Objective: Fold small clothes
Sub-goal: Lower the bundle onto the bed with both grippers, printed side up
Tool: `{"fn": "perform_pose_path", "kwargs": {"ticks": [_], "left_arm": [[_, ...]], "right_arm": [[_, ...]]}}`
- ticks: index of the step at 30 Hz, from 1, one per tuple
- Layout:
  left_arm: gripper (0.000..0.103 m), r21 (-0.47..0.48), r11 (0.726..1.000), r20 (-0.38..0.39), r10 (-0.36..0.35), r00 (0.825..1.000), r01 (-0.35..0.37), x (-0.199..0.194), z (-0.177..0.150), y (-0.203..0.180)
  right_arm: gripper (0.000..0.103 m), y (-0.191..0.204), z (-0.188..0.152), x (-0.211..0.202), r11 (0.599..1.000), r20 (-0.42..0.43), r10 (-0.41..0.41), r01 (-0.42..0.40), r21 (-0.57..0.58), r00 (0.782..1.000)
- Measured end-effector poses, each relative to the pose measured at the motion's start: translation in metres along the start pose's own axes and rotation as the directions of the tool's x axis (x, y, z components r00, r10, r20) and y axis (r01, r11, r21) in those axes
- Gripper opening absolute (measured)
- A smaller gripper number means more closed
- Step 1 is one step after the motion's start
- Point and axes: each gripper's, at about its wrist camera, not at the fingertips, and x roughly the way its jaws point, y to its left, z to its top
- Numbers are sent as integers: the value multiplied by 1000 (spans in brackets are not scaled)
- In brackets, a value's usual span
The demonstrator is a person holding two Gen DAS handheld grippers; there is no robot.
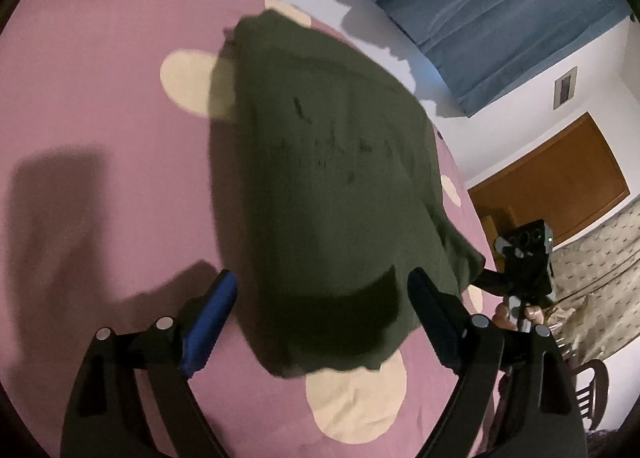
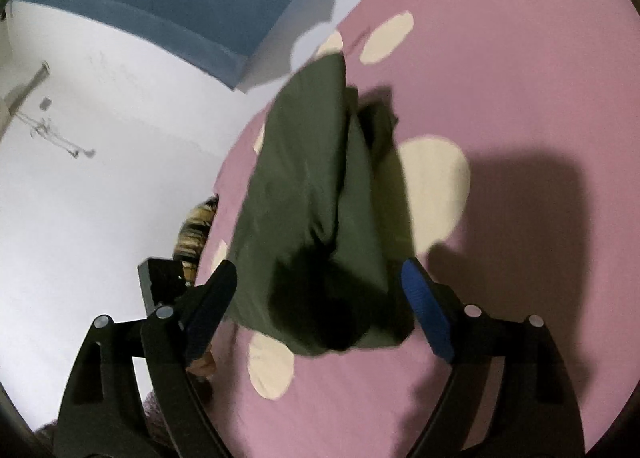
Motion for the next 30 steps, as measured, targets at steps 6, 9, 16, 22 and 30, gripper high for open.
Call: {"fn": "perform_pose_path", "kwargs": {"ticks": [6,9,16,22,30], "left_arm": [[86,13,1000,-4,26,1000,-26,5,-7,-2],[69,50,998,-6,43,999,-43,6,-9,-6],[64,111,985,25,128,991,-130,10,-14,-17],[64,123,982,42,139,989,-143,8,-19,-18],[64,129,980,61,143,988,-150,7,-21,-16]], "right_arm": [[82,-9,-14,23,999,-48,14,-12,38,999],[48,-8,-17,29,999,-75,-29,31,24,997],[27,-25,-20,33,996,-77,35,-29,82,996],[26,-27,-20,36,996,-74,46,-40,83,996],[25,-31,-20,33,995,-66,69,-64,77,995]]}}
